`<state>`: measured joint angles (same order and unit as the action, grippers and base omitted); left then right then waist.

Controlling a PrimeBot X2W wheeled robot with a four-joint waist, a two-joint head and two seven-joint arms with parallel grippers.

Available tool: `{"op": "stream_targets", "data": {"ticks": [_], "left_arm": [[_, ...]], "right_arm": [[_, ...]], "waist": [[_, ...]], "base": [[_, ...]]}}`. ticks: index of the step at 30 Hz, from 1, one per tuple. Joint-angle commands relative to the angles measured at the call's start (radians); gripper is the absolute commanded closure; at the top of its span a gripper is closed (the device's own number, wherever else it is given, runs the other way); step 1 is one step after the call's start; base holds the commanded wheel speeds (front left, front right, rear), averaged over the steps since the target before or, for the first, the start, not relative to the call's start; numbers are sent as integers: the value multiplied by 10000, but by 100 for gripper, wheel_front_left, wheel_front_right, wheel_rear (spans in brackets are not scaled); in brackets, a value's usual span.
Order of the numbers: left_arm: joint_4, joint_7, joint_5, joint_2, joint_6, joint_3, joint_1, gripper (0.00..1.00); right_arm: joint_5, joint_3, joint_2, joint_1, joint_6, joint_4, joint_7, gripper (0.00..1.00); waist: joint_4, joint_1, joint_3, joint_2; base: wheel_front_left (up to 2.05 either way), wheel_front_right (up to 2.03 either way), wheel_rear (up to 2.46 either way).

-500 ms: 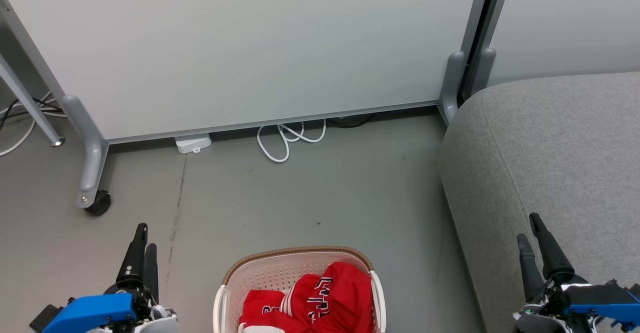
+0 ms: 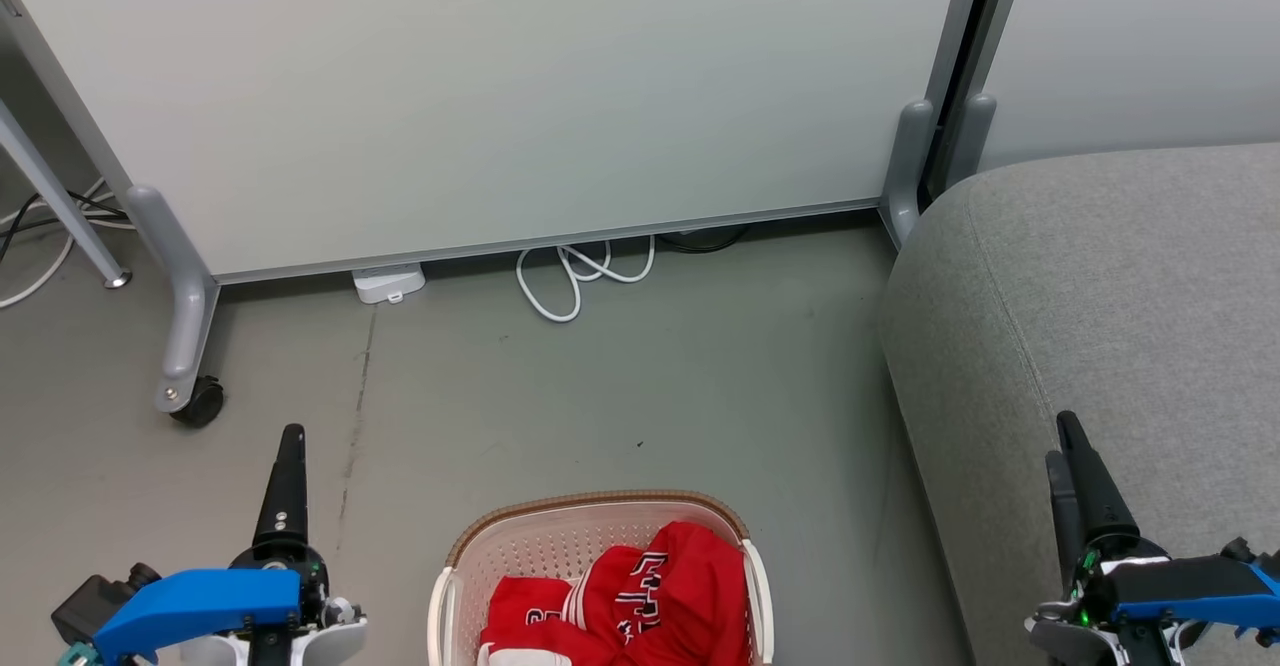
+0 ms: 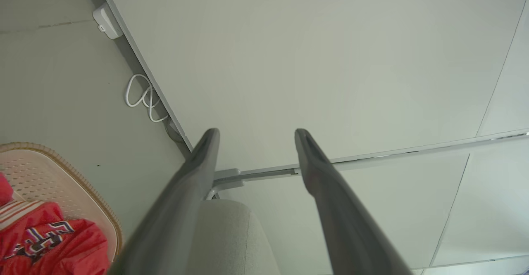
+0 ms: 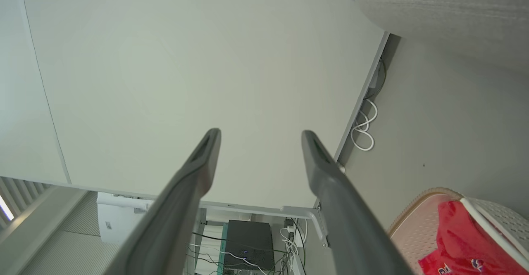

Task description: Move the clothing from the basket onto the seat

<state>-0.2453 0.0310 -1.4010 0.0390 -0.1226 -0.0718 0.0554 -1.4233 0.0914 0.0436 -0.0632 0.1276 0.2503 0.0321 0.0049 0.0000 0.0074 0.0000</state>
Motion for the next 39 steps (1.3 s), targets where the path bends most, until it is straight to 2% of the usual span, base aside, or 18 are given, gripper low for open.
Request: {"op": "stream_targets", "data": {"ticks": [1,21,39], "left_arm": [[239,-89,315,74,46,73,310,0],[691,-875,4988,94,1146,1323,441,0],[553,-1451,7608,173,1744,2041,508,0]], "right_arm": [[243,-34,49,-103,18,-228,-88,0],[4599,-458,61,19,25,-939,-877,0],[7420,-709,71,130,30,-828,-1458,0]], "waist": [[2,0,2,0],[51,0,50,0],[112,0,68,0]], "base": [[0,0,0],[0,0,0],[0,0,0]]}}
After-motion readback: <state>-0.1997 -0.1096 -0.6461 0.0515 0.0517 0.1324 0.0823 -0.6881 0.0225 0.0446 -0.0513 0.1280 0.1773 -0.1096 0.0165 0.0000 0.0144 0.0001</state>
